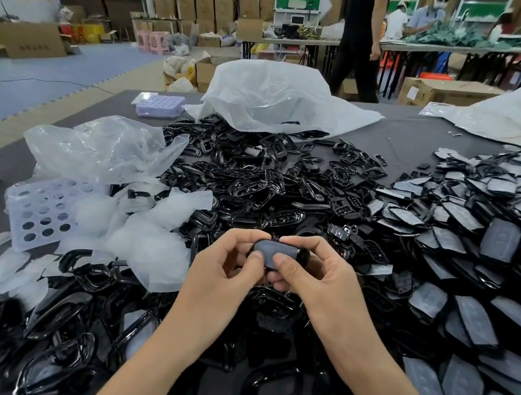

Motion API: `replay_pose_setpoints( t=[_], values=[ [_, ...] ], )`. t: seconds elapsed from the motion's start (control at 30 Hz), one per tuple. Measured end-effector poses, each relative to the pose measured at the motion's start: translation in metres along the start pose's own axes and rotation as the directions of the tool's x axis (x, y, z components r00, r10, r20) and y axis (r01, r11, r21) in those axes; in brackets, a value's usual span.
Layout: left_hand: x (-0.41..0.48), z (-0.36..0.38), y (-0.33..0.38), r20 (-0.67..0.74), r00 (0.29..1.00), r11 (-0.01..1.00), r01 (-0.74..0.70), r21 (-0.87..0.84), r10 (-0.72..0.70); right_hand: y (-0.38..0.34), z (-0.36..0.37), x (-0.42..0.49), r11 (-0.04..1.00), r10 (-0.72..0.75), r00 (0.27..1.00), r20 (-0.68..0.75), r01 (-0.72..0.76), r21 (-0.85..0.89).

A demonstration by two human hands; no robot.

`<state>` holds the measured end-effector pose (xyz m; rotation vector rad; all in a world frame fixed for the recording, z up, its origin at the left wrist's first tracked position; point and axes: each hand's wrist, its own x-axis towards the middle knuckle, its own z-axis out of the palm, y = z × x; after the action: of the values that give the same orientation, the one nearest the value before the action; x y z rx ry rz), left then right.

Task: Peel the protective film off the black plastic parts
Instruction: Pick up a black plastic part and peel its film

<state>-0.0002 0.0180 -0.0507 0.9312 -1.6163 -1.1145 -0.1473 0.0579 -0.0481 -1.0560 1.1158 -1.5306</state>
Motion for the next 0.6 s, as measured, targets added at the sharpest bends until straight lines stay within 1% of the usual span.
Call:
replay_pose_setpoints(
  t=[0.07,0.13,0.27,0.37,0.47,0.6],
  values=[
    [-0.0001,-0.0001,0.0003,0.001,1.000,1.000,-0.004,0.010,0.004,-0.0001,0.0001,-0.0002,1.000,-0.017,1.000,-0.010,0.017,-0.002],
    [-0.0009,0.0010,0.0013,0.010,1.000,1.000,-0.003,-0.023,0.004,-0.0008,0.0001,0.0008,0.999,-0.032,0.999,-0.032,0.031,-0.008],
    [-0.0027,0.0049,0.0009,0.006,1.000,0.999,0.020,-0.038,-0.020,-0.0008,-0.0001,0.0017,1.000,-0.027,0.997,-0.071,0.026,-0.018],
    [-0.0018,0.0060,0.0024,-0.011,1.000,1.000,0.006,-0.020,-0.006,-0.0005,0.0009,0.0020,0.999,-0.006,0.997,-0.076,0.010,0.053],
    [-0.0015,0.0053,0.0041,-0.015,1.000,0.999,-0.009,-0.046,0.008,-0.0003,0.0018,0.0042,0.986,0.042,0.997,-0.058,-0.032,0.162],
    [-0.0029,0.0062,0.0050,-0.011,1.000,0.996,-0.019,-0.085,0.018,-0.0007,0.0022,0.0044,0.978,0.071,0.997,-0.024,-0.065,0.197]
  ],
)
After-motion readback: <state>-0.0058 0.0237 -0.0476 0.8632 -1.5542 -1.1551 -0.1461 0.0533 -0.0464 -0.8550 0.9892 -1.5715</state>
